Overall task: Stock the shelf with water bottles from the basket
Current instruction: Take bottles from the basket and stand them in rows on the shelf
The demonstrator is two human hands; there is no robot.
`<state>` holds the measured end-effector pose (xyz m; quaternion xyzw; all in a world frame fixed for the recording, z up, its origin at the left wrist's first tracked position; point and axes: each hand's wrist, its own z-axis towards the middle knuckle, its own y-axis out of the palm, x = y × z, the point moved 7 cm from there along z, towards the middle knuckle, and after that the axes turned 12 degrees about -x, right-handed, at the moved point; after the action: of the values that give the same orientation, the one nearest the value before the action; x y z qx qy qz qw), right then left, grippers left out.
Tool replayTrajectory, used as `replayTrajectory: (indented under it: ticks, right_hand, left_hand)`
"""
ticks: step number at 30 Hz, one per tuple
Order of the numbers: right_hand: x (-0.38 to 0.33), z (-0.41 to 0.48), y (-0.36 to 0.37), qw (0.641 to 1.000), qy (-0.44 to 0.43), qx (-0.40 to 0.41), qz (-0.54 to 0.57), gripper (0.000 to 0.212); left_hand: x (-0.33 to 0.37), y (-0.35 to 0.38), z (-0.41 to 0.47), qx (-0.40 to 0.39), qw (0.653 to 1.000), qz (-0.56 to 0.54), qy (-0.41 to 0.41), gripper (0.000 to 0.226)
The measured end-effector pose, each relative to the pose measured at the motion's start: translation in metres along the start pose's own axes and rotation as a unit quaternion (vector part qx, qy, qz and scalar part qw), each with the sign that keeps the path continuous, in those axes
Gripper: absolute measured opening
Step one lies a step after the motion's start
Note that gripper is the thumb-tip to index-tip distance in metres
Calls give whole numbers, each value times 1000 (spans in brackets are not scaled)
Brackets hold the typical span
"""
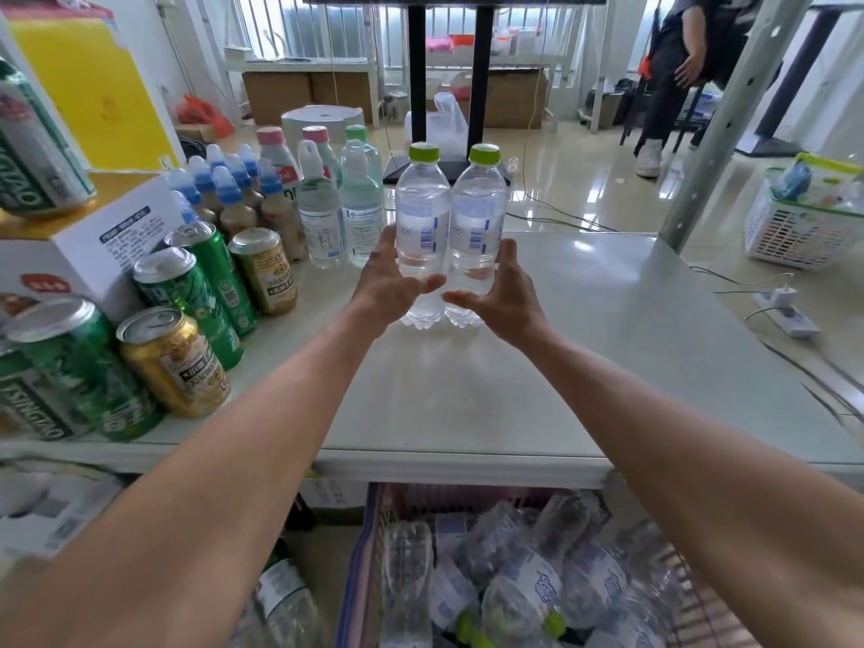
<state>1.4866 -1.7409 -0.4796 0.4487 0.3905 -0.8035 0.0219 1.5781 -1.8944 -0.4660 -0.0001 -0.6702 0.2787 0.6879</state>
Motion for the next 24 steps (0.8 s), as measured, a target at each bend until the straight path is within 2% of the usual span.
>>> replayTrajectory:
  ticks: [3, 7, 11, 15, 18, 21, 22, 24]
  right_hand:
    - [1, -3, 0, 1000, 27, -14, 4, 78]
    - [-1, -7, 3, 994, 89, -56, -12, 78]
    - [5, -23, 16, 980, 184, -79, -16, 81]
    - [-7, -61, 7, 976, 194, -102, -9, 84]
    - [-25, -110, -20, 981, 163, -102, 29, 73]
    - [-38, -179, -54, 990, 133, -49, 20, 31]
    - [-38, -203, -62, 991, 125, -38, 19, 18]
    - [-30, -245, -66, 990, 119, -61, 49, 3]
  left_hand:
    - [-15, 2, -1, -8, 999, -3, -34, 70]
    - [-22, 11, -11, 9, 996, 21, -86, 93]
    - [-32, 26, -25, 21, 992, 23, -124, 97]
    - [-45, 27, -45, 17, 986, 23, -162, 101]
    - [-24, 35, -95, 24, 989, 55, -137, 82]
    - [-2, 49, -175, 47, 993, 103, -34, 51]
    - [3, 55, -198, 36, 993, 109, -6, 34]
    - [9, 77, -230, -54, 989, 137, 20, 13]
